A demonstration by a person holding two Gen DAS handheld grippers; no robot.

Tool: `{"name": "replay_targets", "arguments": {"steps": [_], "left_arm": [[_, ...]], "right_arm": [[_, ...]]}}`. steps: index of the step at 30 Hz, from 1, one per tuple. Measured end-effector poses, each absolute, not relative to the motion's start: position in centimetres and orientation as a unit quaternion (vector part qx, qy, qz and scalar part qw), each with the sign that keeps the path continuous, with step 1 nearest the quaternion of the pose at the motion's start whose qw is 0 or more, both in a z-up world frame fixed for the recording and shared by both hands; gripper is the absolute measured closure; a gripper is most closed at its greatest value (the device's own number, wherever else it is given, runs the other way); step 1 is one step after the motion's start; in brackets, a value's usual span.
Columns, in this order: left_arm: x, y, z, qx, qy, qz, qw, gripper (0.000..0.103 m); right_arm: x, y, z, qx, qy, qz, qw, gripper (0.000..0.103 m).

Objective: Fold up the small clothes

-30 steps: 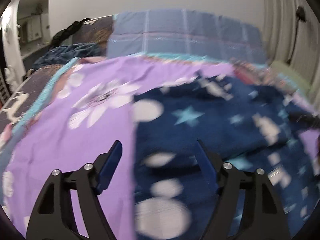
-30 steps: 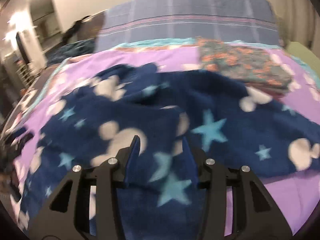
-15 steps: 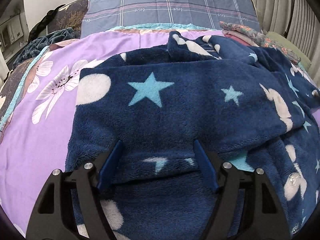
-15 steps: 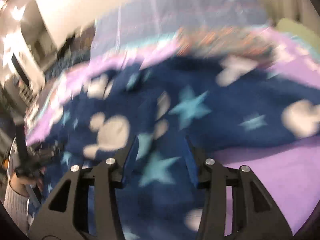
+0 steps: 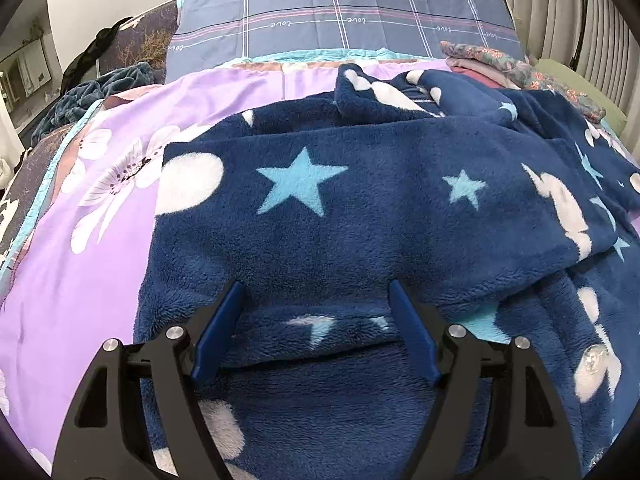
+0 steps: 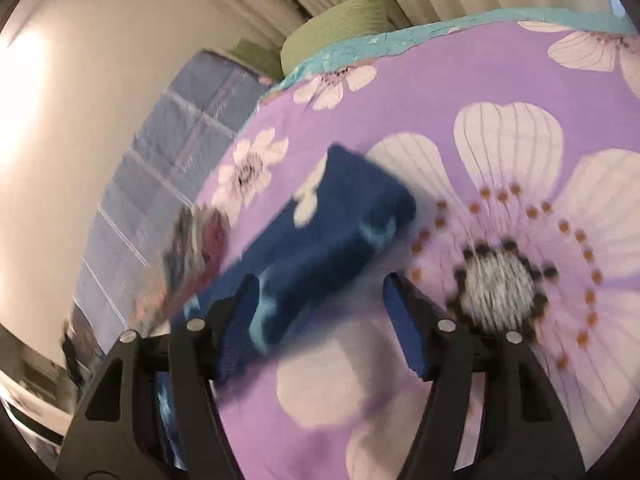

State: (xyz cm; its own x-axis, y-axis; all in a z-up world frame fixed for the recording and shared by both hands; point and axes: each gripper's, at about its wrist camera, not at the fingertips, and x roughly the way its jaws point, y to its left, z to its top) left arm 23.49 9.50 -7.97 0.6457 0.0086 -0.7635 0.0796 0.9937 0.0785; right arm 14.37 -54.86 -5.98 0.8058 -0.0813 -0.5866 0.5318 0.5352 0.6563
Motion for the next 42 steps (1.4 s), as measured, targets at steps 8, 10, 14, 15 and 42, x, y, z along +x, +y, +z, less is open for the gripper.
{"name": "replay_targets", "arguments": {"steps": [8,10,14,15,42], "left_arm": [[23.5,9.5,-8.0,0.051,0.419,-0.019,0.906,0.026],[23.5,9.5,-8.0,0.051,0.419,-0.019,0.906,0.026],[23.5,9.6,-8.0,0.050,0.419,-0.020,0.907,0.026],[23.4,9.6,-8.0,0.049,0.418,-0.020,0.907,0.026],[24.4,4.1,-4.5,-0.163,0.435,-0.251,0.849,0.015]], "right_arm": [[17.8,-53.0,-5.3,0.473,0.243,-0.135,0.836,0.091],[19.0,-48.4,-2.6,0.427,0.239,-0.073,0.869,0.091],[21.3,-38.3,1.3,0.337,0.248,0.066,0.906,0.091],[22.0,-34.4,2.1,0.309,0.253,0.112,0.910,0.091],[22.3,-12.3,-7.5,0.112,0.399,0.274,0.868,0.068]]}}
